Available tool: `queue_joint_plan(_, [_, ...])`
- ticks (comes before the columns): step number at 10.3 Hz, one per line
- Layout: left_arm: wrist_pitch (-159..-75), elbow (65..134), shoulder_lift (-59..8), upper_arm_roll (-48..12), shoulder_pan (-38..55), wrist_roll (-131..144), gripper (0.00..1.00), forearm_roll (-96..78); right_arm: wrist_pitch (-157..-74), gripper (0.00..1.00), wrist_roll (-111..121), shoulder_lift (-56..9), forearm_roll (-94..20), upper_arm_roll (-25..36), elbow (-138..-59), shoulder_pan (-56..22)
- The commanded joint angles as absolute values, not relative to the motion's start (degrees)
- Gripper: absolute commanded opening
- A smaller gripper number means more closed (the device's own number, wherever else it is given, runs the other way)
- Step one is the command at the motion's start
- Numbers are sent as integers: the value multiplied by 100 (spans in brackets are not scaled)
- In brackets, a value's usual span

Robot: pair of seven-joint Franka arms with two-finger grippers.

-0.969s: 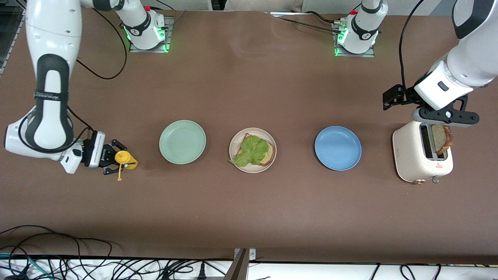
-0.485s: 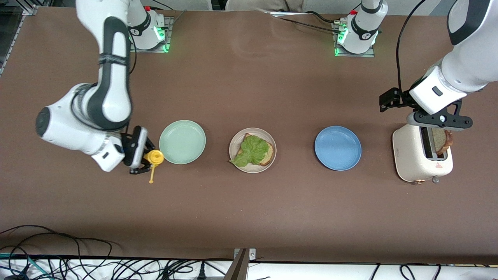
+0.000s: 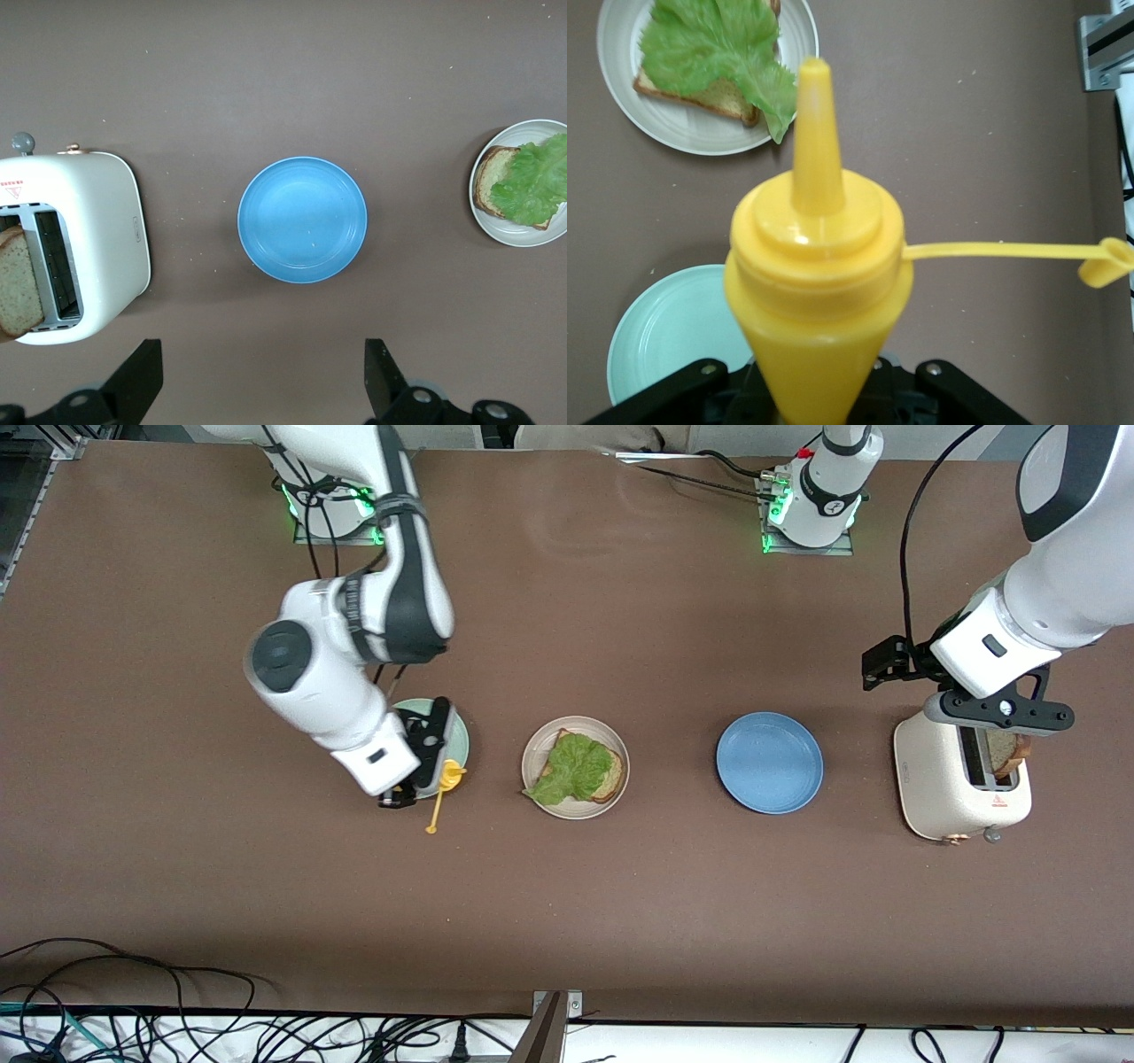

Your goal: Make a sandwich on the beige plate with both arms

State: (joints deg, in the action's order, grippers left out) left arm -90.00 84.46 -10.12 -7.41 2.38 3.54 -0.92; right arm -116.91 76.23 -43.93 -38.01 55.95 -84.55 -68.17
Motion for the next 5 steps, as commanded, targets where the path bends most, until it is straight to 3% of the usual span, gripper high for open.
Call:
queue_joint_plan(1, [-8947,8271,-1090,-712,272,299,100,-158,-11839,0,6858,-4850,-2878,5687,-8288,-7188])
queue_joint_plan(5, [-8947,8271,-1090,-712,272,299,100,-158,-11848,0,6170,-5440,-1883,5442,-7946,-7462])
